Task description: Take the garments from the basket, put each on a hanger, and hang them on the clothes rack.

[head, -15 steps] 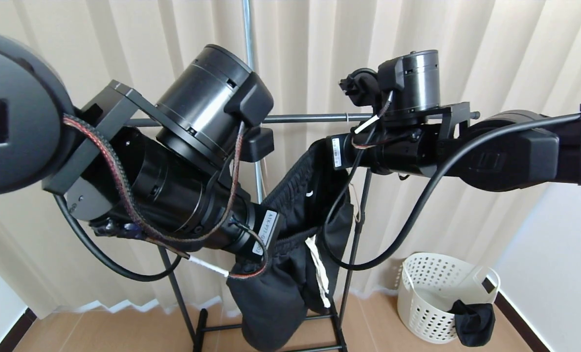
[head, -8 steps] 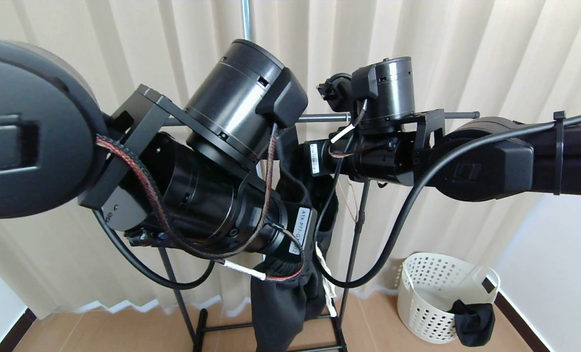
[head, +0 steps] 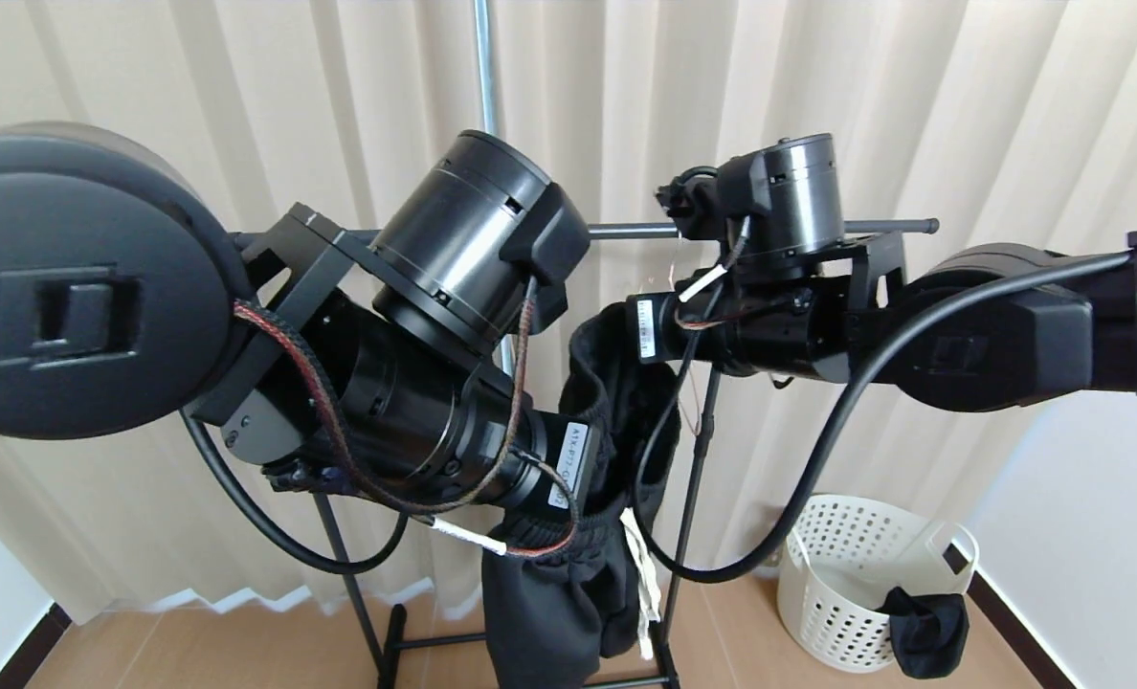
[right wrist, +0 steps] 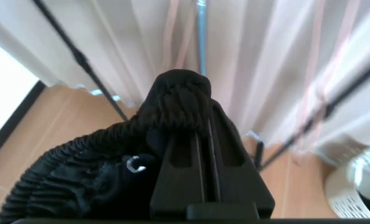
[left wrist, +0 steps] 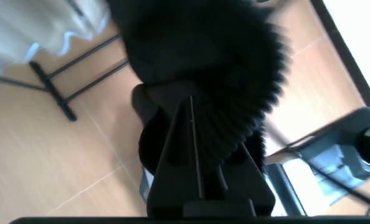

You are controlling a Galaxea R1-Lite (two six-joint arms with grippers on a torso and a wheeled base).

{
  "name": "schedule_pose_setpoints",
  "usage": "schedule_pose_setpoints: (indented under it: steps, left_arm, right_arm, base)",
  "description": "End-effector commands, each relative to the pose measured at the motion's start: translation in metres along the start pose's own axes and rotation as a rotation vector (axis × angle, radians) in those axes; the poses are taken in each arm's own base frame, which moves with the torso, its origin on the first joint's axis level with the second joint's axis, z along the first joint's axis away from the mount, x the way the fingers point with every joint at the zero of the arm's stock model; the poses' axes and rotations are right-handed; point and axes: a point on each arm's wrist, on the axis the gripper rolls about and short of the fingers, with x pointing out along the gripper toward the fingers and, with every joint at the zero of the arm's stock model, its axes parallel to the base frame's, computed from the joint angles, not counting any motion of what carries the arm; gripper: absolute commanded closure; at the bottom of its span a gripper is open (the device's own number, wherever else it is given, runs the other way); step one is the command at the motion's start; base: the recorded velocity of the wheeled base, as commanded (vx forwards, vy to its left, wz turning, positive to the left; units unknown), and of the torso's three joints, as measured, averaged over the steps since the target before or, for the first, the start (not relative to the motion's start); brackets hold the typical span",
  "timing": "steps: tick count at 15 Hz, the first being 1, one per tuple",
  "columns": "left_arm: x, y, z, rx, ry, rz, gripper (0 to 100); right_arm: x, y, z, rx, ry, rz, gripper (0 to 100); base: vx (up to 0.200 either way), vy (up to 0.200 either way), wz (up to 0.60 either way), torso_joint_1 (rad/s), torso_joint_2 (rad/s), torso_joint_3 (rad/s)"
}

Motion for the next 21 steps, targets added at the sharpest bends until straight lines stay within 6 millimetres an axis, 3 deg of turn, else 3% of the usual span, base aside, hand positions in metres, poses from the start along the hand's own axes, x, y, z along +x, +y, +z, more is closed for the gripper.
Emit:
schedule_pose_setpoints:
  steps: [1,2,3,5,10,14,15,16,17,20,21]
  left_arm:
    - [0.000,0.016,0.000,-0.024,0.004,0.036,100]
    - [0.003,0.024,0.003,-0.029,0.000,0.052,100]
    - [0.013,0.028,0.008,-0.026,-0.012,0.062,0]
    - [0.031,0.033,0.014,-0.006,-0.019,0.078,0]
    - [0.053,0.047,0.035,-0.022,-0.044,0.113,0]
    - [0.097,0.073,0.069,-0.084,-0.095,0.261,0]
    - [0.097,0.073,0.069,-0.084,-0.095,0.261,0]
    - [0.121,0.081,0.086,-0.109,-0.131,0.308,0]
    - [0.141,0.087,0.089,-0.117,-0.124,0.333,0]
    - [0.174,0.102,0.089,-0.100,-0.147,0.361,0]
    - [0.177,0.108,0.093,-0.114,-0.183,0.363,0]
  right_arm:
    - [-0.037,-0.031,0.003,0.023,-0.015,-0.055,100]
    - [-0.053,-0.037,0.000,0.030,-0.034,-0.052,100]
    - [-0.068,-0.041,-0.004,0.033,-0.055,-0.047,100]
    - [-0.086,-0.047,-0.015,0.029,-0.063,-0.045,100]
    - [-0.101,-0.058,-0.013,-0.024,-0.097,-0.072,100]
    - [-0.132,-0.065,-0.015,-0.128,-0.134,-0.076,100]
    - [-0.132,-0.065,-0.015,-0.128,-0.134,-0.076,100]
    - [-0.140,-0.067,-0.019,-0.177,-0.134,-0.077,100]
    - [-0.142,-0.068,-0.020,-0.186,-0.136,-0.076,100]
    - [-0.142,-0.068,-0.022,-0.187,-0.132,-0.077,100]
    - [-0.141,-0.068,-0.023,-0.188,-0.127,-0.077,100]
  base:
    - [0.000,0.000,0.00,0.000,0.00,0.000]
    - [0.000,0.000,0.00,0.000,0.00,0.000]
    - [0.000,0.000,0.00,0.000,0.00,0.000]
    - [0.000,0.000,0.00,0.000,0.00,0.000]
    - [0.000,0.000,0.00,0.000,0.00,0.000]
    - [0.000,0.000,0.00,0.000,0.00,0.000]
    - [0.000,0.000,0.00,0.000,0.00,0.000]
    - [0.000,0.000,0.00,0.000,0.00,0.000]
    - [0.000,0.000,0.00,0.000,0.00,0.000]
    - [0.000,0.000,0.00,0.000,0.00,0.000]
    - [0.000,0.000,0.00,0.000,0.00,0.000]
